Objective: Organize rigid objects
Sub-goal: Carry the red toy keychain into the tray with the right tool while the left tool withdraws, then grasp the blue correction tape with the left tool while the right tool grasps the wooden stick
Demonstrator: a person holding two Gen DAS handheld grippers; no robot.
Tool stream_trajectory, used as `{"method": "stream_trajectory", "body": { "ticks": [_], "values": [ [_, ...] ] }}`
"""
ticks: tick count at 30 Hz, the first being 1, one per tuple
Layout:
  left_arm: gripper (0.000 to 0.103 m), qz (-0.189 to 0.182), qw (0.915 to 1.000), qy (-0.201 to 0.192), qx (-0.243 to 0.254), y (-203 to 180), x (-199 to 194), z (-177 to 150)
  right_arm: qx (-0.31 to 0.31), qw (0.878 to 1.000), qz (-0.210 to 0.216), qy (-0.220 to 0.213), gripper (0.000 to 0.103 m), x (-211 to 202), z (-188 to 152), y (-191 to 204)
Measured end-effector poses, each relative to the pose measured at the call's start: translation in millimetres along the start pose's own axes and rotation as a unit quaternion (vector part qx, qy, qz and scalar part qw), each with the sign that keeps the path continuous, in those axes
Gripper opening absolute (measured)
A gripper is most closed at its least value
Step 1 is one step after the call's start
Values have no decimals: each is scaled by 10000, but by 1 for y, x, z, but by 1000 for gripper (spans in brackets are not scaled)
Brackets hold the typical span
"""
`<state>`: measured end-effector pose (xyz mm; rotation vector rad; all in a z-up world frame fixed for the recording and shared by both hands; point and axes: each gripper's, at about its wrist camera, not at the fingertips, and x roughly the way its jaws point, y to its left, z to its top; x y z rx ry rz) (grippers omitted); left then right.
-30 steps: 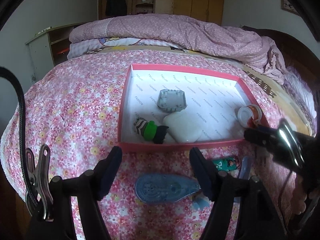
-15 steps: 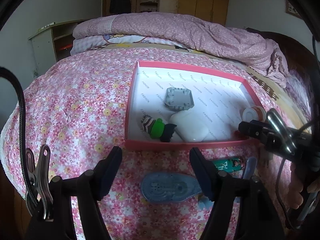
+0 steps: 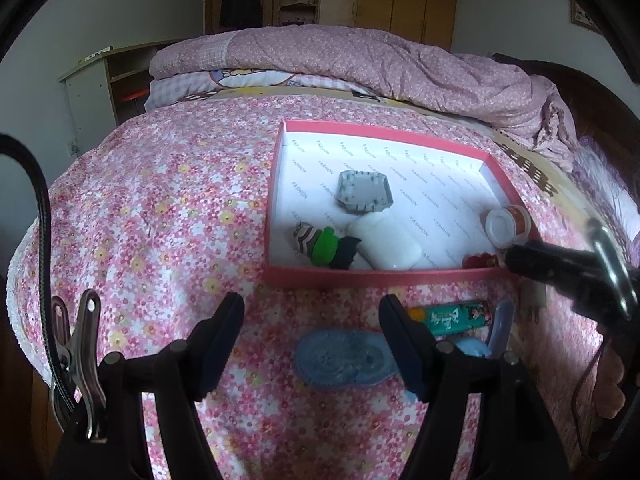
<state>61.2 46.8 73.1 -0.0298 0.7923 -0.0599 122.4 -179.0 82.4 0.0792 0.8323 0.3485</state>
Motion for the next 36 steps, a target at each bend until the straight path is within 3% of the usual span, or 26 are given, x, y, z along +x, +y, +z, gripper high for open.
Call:
{"method": "stream_trajectory", "body": {
  "ticks": [12, 23, 30, 36],
  "values": [
    [74, -37, 9998, 179, 13, 10, -2, -25, -22, 9999, 33, 155, 49, -17, -50, 2],
    [74, -178, 9993, 307, -76, 11, 4, -35, -483, 9968, -567, 307, 39, -13, -91, -3],
    [86, -503, 9980, 350, -156, -5, 17, -34, -497, 9964, -647, 216, 39, -8, -101, -2],
    [95, -302, 9993, 204, -42, -21, 24, -36, -487, 9968, -631, 21, 39, -10, -106, -2]
  ]
}}
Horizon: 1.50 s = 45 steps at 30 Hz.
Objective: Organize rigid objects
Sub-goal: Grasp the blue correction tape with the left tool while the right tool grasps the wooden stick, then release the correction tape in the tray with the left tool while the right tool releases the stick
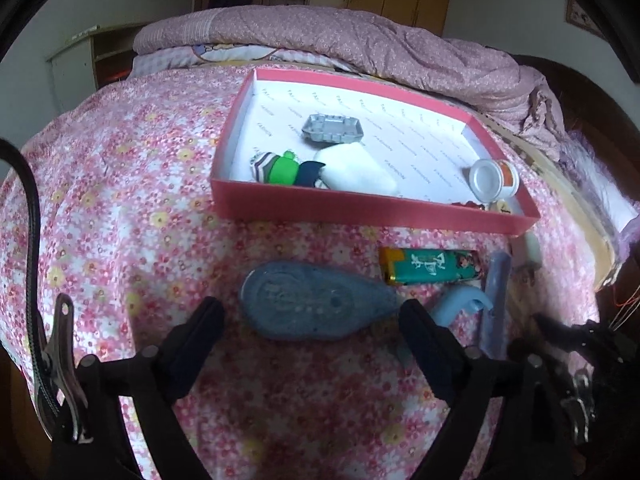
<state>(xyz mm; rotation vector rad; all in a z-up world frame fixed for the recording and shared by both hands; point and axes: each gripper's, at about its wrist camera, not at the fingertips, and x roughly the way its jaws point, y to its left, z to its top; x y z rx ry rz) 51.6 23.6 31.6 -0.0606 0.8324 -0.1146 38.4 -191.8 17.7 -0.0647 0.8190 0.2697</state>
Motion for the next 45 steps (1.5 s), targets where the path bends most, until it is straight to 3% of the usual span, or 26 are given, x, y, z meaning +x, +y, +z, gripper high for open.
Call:
{"method": "stream_trajectory", "body": {
  "ticks": [7, 21, 24, 29, 37, 45],
  "values": [
    [102, 390, 9989, -175, 168, -14, 9, -5, 20, 9999, -25, -115, 39, -1, -3, 1],
    [101, 363, 9990, -186, 204, -12, 8, -5, 76, 9997, -53, -221, 39, -5, -9, 1],
    [101, 368, 9990, -162, 218, -12, 8, -4, 84, 9997, -122, -219, 35, -5, -9, 1],
    [90, 494, 9982, -224, 243, -11, 6, -5, 180, 9995, -135, -233, 28, -6, -10, -3],
    [90, 373, 9989, -206, 191, -7, 0, -8, 346, 9990, -81, -260, 13, -6, -9, -10],
    [90, 244, 9994, -207, 116, -2, -8, -7, 399, 9987, 16, -323, 12, -9, -9, -12]
  ]
}}
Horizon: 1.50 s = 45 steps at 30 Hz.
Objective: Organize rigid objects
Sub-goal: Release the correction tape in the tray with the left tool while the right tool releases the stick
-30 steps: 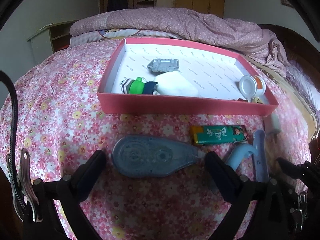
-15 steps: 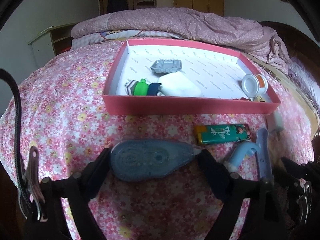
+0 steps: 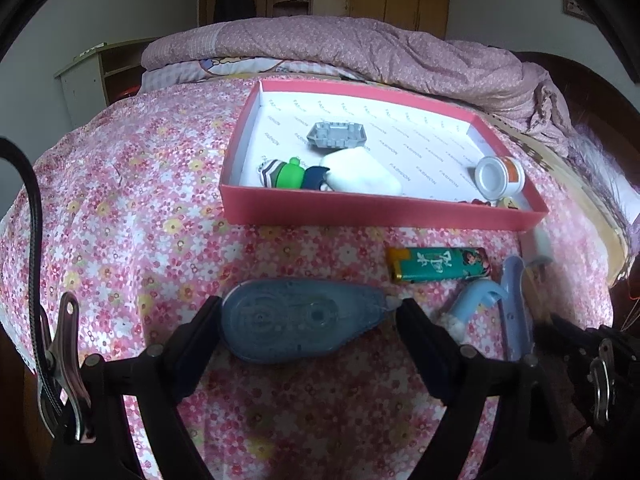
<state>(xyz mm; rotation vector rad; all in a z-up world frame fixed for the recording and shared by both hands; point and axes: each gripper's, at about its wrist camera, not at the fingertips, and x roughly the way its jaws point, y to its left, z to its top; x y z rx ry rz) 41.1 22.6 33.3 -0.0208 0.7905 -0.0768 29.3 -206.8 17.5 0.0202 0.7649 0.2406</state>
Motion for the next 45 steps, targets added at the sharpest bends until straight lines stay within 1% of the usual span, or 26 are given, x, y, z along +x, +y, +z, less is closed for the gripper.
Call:
{"method": "stream_trajectory", "body": {
  "ticks": [4, 9, 12, 17, 19, 23, 28, 31, 35, 37, 39, 42, 45],
  "values": [
    [90, -40, 9999, -96, 75, -1, -11, 6, 102, 9996, 262, -75, 12, -7, 6, 0],
    [90, -55, 9994, -294, 158, -3, -23, 22, 152, 9989, 445, -34, 12, -8, 17, 1],
    [90, -43, 9992, -336, 198, -3, -23, 32, 245, 9979, 602, -19, 12, -6, 27, -1],
    [90, -39, 9991, -337, 236, -4, -17, 47, 242, 9973, 685, -63, 12, -5, 44, -3],
    [90, -44, 9990, -346, 264, -6, -13, 55, 219, 9973, 698, -113, 12, -6, 51, -4],
    [90, -233, 9989, -322, 230, -10, -4, 73, 167, 9974, 658, -229, 12, -5, 66, -9],
    [90, -352, 9985, -351, 226, -20, 12, 95, 198, 9974, 598, -340, 12, 0, 85, -17],
    [90, -420, 9983, -300, 288, -29, 23, 106, 213, 9974, 575, -389, 12, 3, 93, -21],
    [90, -415, 9983, -214, 341, -39, 41, 117, 251, 9971, 591, -400, 12, 6, 102, -23],
    [90, -333, 9984, -225, 393, -42, 47, 120, 208, 9974, 546, -413, 12, 7, 105, -23],
    [90, -291, 9984, -193, 436, -44, 53, 121, 203, 9977, 503, -395, 12, 10, 110, -25],
    [90, -234, 9984, -34, 517, -47, 64, 121, 277, 9977, 517, -341, 12, 17, 118, -30],
    [90, -198, 9984, -19, 530, -46, 69, 119, 340, 9977, 500, -293, 12, 24, 126, -35]
  ]
}}
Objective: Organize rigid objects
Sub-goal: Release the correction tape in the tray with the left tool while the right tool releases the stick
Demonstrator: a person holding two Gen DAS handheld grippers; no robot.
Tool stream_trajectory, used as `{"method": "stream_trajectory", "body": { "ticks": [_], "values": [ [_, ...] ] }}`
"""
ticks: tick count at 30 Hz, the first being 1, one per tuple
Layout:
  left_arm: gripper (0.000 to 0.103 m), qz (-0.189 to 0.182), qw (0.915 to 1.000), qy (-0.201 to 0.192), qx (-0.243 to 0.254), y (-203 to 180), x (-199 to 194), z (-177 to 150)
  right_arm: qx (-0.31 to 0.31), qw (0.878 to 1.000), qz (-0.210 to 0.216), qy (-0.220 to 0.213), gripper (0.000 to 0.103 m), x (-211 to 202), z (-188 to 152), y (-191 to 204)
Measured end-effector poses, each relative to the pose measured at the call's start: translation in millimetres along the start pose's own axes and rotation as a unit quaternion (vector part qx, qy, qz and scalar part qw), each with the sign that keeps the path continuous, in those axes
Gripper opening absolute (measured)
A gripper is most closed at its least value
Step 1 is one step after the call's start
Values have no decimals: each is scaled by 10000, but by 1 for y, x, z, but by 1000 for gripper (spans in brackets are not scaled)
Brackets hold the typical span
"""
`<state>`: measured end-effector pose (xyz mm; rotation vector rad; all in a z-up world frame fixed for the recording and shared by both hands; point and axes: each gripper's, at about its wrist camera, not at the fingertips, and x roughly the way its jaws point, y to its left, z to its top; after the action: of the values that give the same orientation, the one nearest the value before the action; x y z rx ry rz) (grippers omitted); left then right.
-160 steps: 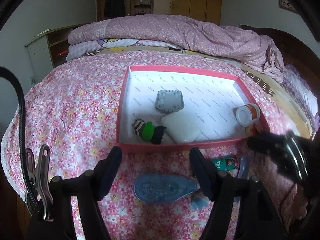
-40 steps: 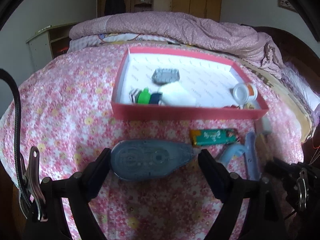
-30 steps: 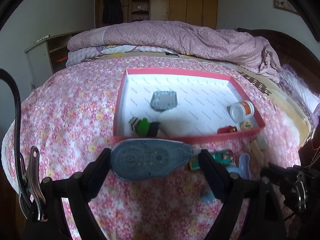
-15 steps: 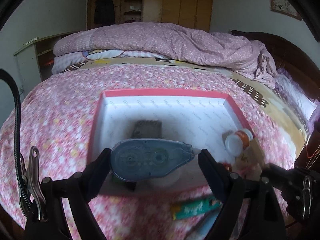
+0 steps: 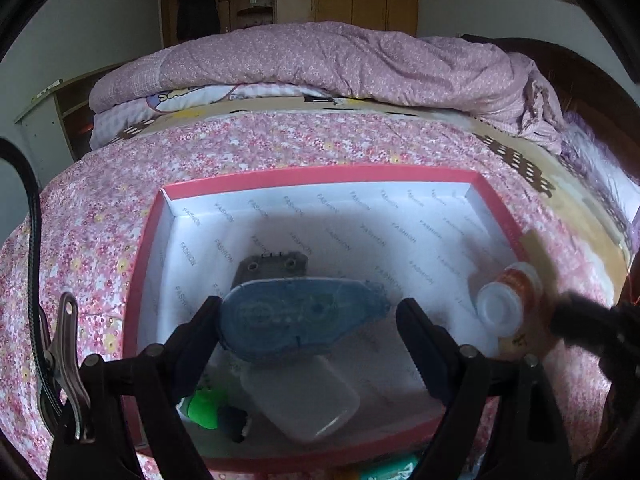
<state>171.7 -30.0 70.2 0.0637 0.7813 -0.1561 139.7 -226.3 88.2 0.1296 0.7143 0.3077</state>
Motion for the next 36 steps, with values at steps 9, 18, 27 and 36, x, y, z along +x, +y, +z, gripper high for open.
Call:
{"method": "stream_trajectory", "body": {
  "ticks": [9, 18, 27, 36],
  "values": [
    [90, 39, 9997, 199, -163, 8, 14, -7, 59, 9999, -92, 86, 12, 18, 20, -9],
    [90, 27, 9999, 66, -131, 9, 4, -4, 158, 9994, -247, 172, 12, 41, 34, -21],
    [90, -164, 9992, 75, -362, 15, -8, -4, 220, 9988, -384, 205, 17, 45, 36, -22],
    [90, -180, 9992, -99, -333, 14, -38, -13, 94, 9988, -488, 7, 27, 23, 27, -13]
  ]
}}
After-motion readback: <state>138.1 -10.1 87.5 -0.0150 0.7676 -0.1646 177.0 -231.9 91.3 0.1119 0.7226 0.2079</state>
